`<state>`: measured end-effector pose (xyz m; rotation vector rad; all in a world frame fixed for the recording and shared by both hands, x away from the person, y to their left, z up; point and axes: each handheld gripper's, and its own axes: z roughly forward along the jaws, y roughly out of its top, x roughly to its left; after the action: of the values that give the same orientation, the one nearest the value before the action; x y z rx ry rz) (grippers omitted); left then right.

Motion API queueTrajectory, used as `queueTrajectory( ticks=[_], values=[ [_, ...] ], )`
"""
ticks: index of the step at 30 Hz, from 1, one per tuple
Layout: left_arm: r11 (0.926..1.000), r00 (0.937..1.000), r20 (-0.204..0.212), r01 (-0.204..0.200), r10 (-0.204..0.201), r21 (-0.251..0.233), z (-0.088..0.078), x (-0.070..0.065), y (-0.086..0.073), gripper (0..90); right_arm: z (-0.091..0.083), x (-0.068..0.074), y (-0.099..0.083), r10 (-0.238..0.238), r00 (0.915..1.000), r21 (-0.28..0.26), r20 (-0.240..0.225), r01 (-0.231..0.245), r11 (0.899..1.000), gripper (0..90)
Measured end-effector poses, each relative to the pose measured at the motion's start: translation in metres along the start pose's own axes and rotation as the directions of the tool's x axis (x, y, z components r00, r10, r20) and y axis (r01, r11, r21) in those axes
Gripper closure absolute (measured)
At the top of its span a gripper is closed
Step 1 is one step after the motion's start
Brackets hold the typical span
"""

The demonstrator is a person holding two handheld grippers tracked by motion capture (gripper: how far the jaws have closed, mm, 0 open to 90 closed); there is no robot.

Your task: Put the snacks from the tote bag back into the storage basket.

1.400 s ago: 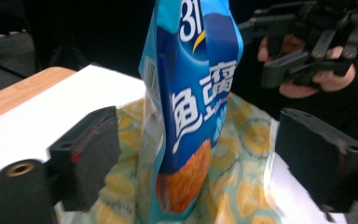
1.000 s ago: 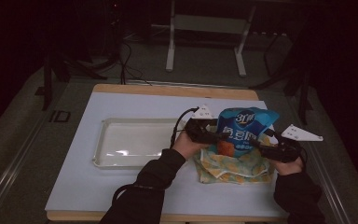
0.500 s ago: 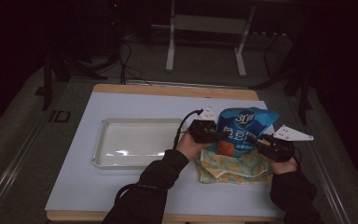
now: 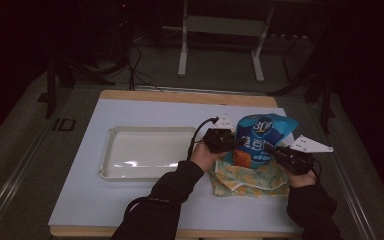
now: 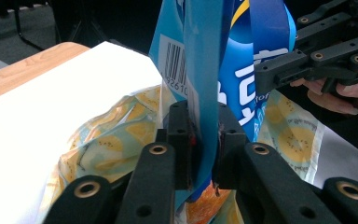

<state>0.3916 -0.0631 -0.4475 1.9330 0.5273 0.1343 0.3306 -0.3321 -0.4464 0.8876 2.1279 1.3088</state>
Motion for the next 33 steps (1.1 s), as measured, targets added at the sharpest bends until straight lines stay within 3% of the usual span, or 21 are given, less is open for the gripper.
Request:
queueTrajectory(
  ticks=[9, 15, 33],
  values=[
    [0.9997, 1.0, 0.0, 0.008, -0.008, 0.023, -0.001, 0.0, 0.003, 85.1, 0.001, 0.002, 0.005, 0.002, 0.9999, 0.017, 0.013, -0.002, 1.0, 88.2],
    [0.9997, 0.9998, 0.003, 0.021, -0.021, 0.014, -0.005, -0.002, 0.009, 86.2, -0.002, 0.003, 0.01, 0.002, 0.9999, 0.009, 0.012, -0.003, 1.0, 88.5],
    [0.9999, 0.9999, -0.001, -0.013, 0.013, 0.001, -0.024, -0.013, 0.047, 87.1, -0.024, 0.004, 0.042, -0.01, 0.9995, -0.036, 0.03, 0.011, 0.999, 88.7]
  ],
)
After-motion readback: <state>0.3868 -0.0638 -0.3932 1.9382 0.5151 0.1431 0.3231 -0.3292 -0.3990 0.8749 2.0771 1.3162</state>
